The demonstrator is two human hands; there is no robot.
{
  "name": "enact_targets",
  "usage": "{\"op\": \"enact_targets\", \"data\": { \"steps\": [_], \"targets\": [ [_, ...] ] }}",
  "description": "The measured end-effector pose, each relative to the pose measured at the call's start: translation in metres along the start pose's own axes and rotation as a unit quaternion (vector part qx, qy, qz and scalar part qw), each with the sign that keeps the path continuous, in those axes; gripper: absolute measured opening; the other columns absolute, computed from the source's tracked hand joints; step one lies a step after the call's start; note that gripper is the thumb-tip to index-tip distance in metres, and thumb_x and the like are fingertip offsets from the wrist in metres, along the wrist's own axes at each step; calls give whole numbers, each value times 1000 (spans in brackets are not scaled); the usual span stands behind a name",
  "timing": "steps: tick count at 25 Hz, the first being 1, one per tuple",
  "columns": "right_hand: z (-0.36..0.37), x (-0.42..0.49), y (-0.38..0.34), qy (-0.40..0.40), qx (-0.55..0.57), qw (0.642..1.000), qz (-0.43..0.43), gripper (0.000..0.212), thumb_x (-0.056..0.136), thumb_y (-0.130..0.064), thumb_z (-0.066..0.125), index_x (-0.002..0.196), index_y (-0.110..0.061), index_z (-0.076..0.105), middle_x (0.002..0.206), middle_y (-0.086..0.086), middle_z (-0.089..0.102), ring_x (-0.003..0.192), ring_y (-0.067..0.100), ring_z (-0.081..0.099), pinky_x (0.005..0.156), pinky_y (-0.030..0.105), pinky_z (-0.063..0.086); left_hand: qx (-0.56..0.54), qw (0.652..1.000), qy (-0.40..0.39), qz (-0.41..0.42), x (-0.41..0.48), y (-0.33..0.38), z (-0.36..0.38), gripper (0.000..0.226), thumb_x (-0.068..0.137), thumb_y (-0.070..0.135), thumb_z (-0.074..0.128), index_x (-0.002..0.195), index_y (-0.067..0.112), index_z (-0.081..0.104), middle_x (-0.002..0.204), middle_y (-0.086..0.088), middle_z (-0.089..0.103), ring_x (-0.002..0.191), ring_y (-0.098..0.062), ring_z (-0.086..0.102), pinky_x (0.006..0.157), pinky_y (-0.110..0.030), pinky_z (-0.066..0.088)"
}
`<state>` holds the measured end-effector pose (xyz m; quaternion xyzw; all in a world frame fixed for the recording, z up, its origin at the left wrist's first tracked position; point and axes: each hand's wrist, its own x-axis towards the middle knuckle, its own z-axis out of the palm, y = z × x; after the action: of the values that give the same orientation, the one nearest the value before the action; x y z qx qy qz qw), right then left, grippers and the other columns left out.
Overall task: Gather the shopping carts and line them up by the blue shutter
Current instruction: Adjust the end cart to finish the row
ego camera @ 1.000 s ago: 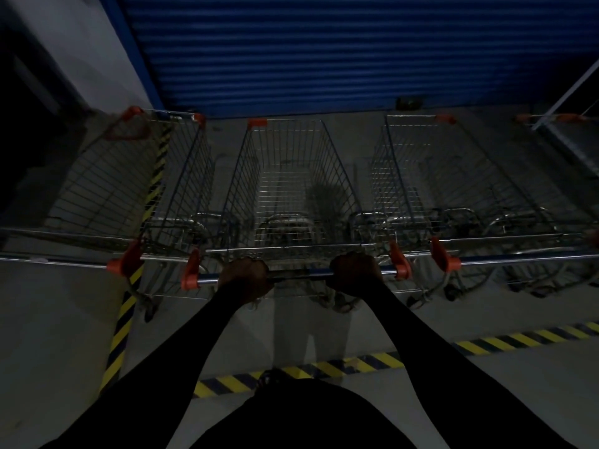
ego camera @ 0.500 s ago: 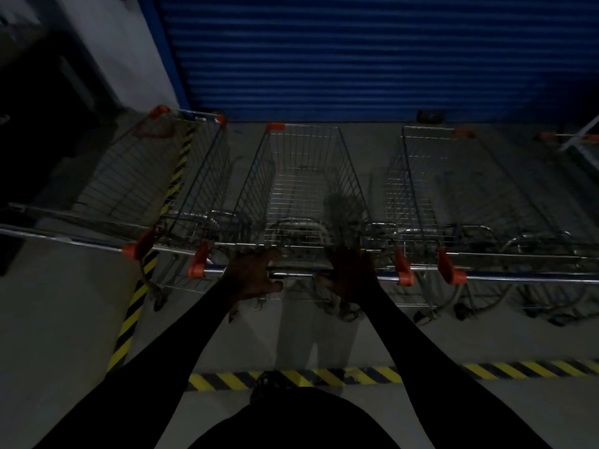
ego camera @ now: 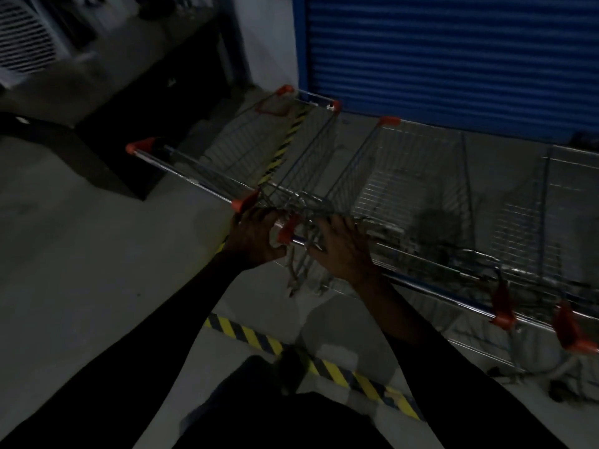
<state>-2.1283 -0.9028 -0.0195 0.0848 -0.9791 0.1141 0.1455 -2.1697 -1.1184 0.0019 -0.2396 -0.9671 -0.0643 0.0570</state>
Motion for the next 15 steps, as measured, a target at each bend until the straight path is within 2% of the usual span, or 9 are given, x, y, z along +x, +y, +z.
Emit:
{"op": "enact_targets", "data": {
  "steps": [2, 4, 9, 11, 15],
  "targets": [
    [5, 18, -23, -3, 8, 1000, -19, 59, 77, -62, 47, 121, -24, 59, 106, 5, 59, 99, 33, 52, 77, 44, 42, 9, 999, -18, -26, 6, -33, -5, 89, 57, 67, 45, 135, 24, 48, 141, -6, 48, 127, -33, 45, 95, -53, 36],
    [14, 43, -44, -12, 4, 999, -29, 64, 75, -64, 46, 123, -24, 57, 110, 4, 58, 101, 33, 52, 79, 44, 41, 0, 998, -37, -45, 20, -74, -11, 94, 53, 69, 43, 139, 30, 42, 143, -2, 45, 129, -31, 40, 100, -50, 31],
    [55, 129, -100, 0, -18, 1000, -7, 65, 70, -64, 44, 118, -22, 57, 107, 6, 58, 97, 32, 53, 77, 41, 40, 17, 998, -36, 41, 68, -209, -18, 88, 55, 66, 50, 134, 29, 46, 135, -2, 52, 121, -30, 49, 96, -50, 37],
    [78, 169, -135, -17, -5, 1000, 19, 66, 72, -66, 43, 120, -24, 57, 111, 3, 58, 101, 31, 53, 81, 41, 41, 16, 997, -57, 58, 86, -264, -23, 89, 54, 65, 48, 135, 28, 44, 135, -3, 52, 120, -30, 49, 97, -50, 37],
    [126, 229, -205, -103, 38, 994, 25, 71, 73, -64, 42, 129, -22, 54, 124, 6, 56, 111, 34, 55, 88, 42, 48, 18, 988, -118, 94, 113, -357, -21, 87, 54, 62, 47, 135, 28, 47, 133, -4, 55, 118, -29, 54, 97, -46, 39]
  ]
}}
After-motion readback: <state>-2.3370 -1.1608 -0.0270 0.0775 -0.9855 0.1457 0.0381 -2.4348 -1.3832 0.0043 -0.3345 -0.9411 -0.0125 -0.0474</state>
